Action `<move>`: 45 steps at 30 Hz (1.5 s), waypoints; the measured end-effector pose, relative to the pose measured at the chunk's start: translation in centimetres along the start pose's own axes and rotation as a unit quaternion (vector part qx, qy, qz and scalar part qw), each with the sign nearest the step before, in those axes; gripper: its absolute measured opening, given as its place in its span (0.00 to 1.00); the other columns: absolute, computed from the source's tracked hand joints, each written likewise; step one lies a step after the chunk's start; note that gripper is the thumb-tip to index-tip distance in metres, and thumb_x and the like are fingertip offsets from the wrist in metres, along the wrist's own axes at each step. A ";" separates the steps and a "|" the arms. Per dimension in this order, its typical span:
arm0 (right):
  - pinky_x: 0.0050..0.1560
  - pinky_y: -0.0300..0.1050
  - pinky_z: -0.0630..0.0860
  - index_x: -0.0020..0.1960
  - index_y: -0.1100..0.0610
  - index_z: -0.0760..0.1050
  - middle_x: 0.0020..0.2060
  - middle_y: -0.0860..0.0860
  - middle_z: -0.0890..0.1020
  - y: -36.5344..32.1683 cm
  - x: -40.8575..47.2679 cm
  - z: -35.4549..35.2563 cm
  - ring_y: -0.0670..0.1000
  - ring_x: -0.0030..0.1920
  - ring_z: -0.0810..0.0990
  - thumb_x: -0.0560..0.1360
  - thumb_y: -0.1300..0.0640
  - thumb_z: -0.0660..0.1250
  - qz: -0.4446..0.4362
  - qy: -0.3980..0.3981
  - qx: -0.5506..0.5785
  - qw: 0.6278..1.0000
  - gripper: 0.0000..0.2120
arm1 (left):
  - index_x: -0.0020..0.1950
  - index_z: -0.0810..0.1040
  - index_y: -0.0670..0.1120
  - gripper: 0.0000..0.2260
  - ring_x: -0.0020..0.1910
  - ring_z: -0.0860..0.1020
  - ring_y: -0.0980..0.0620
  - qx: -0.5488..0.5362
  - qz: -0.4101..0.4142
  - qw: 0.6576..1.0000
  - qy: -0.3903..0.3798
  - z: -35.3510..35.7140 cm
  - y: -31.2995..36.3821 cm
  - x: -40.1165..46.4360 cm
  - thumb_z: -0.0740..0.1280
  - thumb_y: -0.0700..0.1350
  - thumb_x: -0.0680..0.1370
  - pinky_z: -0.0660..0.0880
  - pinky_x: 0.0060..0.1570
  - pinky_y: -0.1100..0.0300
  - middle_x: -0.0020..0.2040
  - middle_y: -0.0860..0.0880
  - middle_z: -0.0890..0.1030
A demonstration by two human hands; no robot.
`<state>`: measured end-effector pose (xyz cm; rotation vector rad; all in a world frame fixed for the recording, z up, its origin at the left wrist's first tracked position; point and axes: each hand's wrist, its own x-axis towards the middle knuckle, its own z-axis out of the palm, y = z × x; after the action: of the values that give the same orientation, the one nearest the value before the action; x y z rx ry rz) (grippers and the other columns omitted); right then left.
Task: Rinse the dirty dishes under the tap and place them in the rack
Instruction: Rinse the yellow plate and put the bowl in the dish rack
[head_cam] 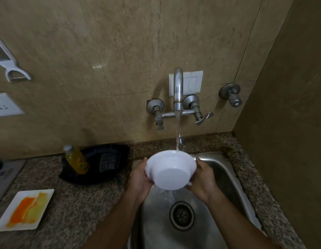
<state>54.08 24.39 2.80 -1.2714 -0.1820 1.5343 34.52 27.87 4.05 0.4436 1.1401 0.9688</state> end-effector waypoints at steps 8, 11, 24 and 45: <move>0.56 0.60 0.75 0.69 0.64 0.69 0.56 0.66 0.78 0.1 0.4 -0.6 0.66 0.56 0.76 0.66 0.71 0.54 -0.001 -0.002 0.099 0.995 0.31 | 0.51 0.77 0.44 0.14 0.41 0.79 0.42 0.082 0.016 0.996 -0.014 1.8 0.0 0.3 0.63 0.38 0.66 0.77 0.36 0.56 0.41 0.42 0.82; 0.59 0.67 0.73 0.66 0.60 0.74 0.57 0.67 0.79 0.3 0.5 -1.3 0.70 0.59 0.76 0.64 0.71 0.54 -0.035 0.001 0.093 0.995 0.32 | 0.56 0.77 0.46 0.09 0.45 0.82 0.41 0.124 -0.064 0.990 -0.032 1.5 -0.5 -0.1 0.60 0.41 0.80 0.80 0.38 0.52 0.47 0.41 0.84; 0.30 0.42 0.65 0.44 0.56 0.75 0.28 0.53 0.74 0.7 0.2 0.3 0.53 0.28 0.72 0.71 0.63 0.61 0.008 -0.010 -0.342 0.940 0.06 | 0.48 0.84 0.43 0.16 0.41 0.84 0.38 0.255 -0.054 0.964 0.061 -1.1 1.4 0.6 0.67 0.54 0.70 0.81 0.42 0.45 0.43 0.38 0.85; 0.49 0.58 0.80 0.48 0.56 0.79 0.42 0.56 0.84 -7.1 -1.2 -1.8 0.59 0.44 0.82 0.73 0.56 0.61 -0.227 0.084 -0.467 0.850 0.10 | 0.62 0.76 0.45 0.10 0.42 0.84 0.44 0.327 -0.059 0.934 -0.133 2.7 -1.6 -0.3 0.65 0.43 0.81 0.83 0.39 0.54 0.49 0.41 0.85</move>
<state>59.69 25.46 7.60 -1.9167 -1.1400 0.8895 37.62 27.20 4.15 0.9980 1.2066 0.3821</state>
